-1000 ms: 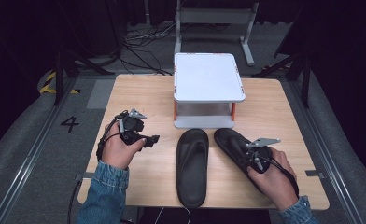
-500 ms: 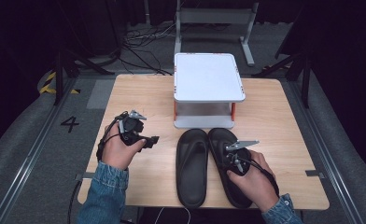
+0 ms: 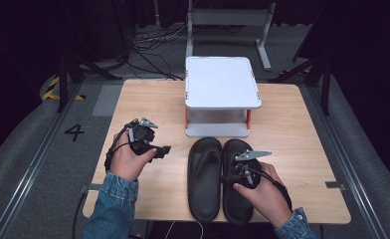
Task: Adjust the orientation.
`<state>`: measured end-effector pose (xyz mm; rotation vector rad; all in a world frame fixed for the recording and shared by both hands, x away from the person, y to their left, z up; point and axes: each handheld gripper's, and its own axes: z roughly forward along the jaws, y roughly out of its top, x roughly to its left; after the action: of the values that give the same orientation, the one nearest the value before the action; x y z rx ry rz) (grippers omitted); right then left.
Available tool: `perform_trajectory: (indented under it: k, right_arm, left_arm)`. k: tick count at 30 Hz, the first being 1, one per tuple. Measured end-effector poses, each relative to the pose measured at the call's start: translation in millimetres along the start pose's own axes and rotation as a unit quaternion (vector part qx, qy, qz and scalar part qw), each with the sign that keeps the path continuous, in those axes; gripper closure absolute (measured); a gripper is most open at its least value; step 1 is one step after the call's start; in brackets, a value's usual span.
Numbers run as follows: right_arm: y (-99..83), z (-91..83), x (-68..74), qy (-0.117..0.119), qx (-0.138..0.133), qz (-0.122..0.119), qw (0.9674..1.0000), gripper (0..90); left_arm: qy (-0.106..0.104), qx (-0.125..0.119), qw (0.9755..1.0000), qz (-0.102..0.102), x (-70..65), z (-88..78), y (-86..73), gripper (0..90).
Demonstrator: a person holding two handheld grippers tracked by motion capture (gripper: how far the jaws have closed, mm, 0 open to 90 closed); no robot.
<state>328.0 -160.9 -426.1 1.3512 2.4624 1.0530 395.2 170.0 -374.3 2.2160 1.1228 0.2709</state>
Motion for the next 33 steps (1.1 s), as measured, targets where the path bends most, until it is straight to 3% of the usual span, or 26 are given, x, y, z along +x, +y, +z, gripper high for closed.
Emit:
perform_trajectory:
  k: [10, 16, 17, 18, 25, 33]
  right_arm:
    - [-4.5, 9.5, 18.2, -0.012, -0.008, 0.0, 0.9999, 38.0]
    - [-5.1, 20.4, 21.9, -0.049, 0.01, -0.012, 0.9987, 40.0]
    - [-4.9, 20.6, 21.3, -0.048, 0.013, -0.016, 0.9986, 41.5]
    - [-3.4, 18.6, 19.8, -0.043, 0.027, -0.019, 0.9986, 49.3]
    - [-1.8, 13.6, 14.1, -0.045, 0.043, -0.021, 0.9978, 60.8]
    - [-1.7, 9.0, 7.5, -0.049, 0.052, -0.001, 0.9975, 76.1]
  left_arm:
    - [-0.001, 0.007, 1.0, 0.0, -1.6, 4.5, 0.0, 26.1]
    - [0.004, 0.008, 0.9999, -0.009, 1.5, 1.2, -6.2, 26.2]
    - [0.005, 0.007, 0.9999, -0.011, 2.4, -0.1, -7.2, 26.2]
    - [0.006, 0.005, 0.9999, -0.013, 4.3, -2.1, -8.3, 26.1]
    - [0.005, 0.007, 0.9999, -0.012, 4.1, 0.5, -7.2, 26.2]
    - [0.003, 0.005, 0.9999, -0.013, 4.7, 1.0, -5.5, 26.2]
